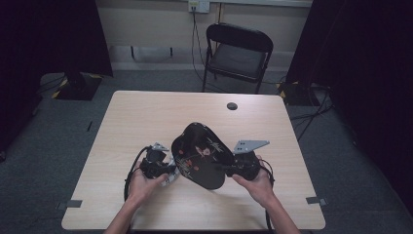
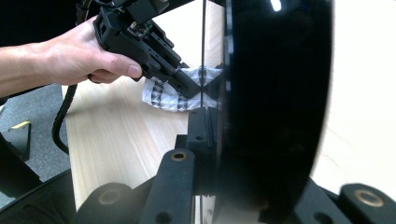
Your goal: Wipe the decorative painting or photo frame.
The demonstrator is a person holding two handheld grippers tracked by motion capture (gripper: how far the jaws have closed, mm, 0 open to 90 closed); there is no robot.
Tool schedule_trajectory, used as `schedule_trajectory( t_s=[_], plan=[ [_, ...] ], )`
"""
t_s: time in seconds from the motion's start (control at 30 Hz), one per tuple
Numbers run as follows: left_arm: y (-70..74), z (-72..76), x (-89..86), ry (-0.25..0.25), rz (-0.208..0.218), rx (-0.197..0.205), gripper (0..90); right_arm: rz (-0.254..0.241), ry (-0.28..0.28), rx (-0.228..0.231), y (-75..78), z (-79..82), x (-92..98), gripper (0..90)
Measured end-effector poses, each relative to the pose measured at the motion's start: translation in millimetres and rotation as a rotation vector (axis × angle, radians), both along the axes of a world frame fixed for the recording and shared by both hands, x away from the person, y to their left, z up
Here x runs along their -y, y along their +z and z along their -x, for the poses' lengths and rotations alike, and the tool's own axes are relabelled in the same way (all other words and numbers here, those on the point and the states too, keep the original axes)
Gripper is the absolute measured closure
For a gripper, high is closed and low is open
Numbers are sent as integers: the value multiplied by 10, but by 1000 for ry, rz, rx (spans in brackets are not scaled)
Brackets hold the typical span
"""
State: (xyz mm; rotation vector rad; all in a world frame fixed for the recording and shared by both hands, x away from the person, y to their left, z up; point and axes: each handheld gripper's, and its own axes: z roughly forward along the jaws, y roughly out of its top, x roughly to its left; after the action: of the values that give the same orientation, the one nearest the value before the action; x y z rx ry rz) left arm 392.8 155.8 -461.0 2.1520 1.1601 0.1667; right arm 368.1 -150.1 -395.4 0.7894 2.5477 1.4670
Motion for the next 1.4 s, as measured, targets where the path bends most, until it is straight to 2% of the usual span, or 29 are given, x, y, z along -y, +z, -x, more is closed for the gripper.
schedule_trajectory(
  t_s=[0.07, 0.13, 0.17, 0.3, 0.47, 0.53, 0.7, 0.83, 0.97, 1.03, 1.1, 1.17, 1.27, 1.4],
  plan=[
    [27, -5, -24, 11, 22, 13, 793, 0, 0, 0, -1, -1, 1, 811],
    [66, -29, -95, 45, 89, 8, 793, 0, -4, 2, -2, -2, 2, 810],
    [81, -31, -104, 45, 96, 11, 793, -1, -5, 0, -3, -6, 3, 811],
    [80, -21, -82, 29, 70, 12, 792, -2, -6, 0, -3, -10, 1, 812],
    [-36, 6, 48, -29, -16, -1, 792, 0, -9, 1, -1, -3, -2, 812],
    [-47, 14, 66, -29, -26, 4, 792, 0, -10, 1, -1, -3, -3, 812],
    [-19, 7, 37, -20, 3, 4, 791, 0, -12, -1, -1, -1, -2, 811],
    [60, -10, -57, 7, 68, 15, 791, -1, -12, -3, -3, -2, 3, 812],
    [146, -11, -150, 24, 117, 44, 791, -2, -11, -4, -5, -4, 2, 813],
    [127, -10, -154, 21, 119, 39, 791, -3, -12, -3, -5, -2, -1, 812],
    [67, -10, -117, 12, 104, 24, 791, -1, -12, -1, -2, -1, -9, 812],
    [-12, -7, -38, -13, 56, 4, 791, -3, -13, -1, -3, -1, -10, 812],
    [-57, 12, 30, -24, 24, -3, 788, 1, -14, -1, 0, 0, -9, 812],
    [-46, 14, 12, -14, 47, -6, 789, 1, -12, -2, 1, -1, -3, 812]
  ],
)
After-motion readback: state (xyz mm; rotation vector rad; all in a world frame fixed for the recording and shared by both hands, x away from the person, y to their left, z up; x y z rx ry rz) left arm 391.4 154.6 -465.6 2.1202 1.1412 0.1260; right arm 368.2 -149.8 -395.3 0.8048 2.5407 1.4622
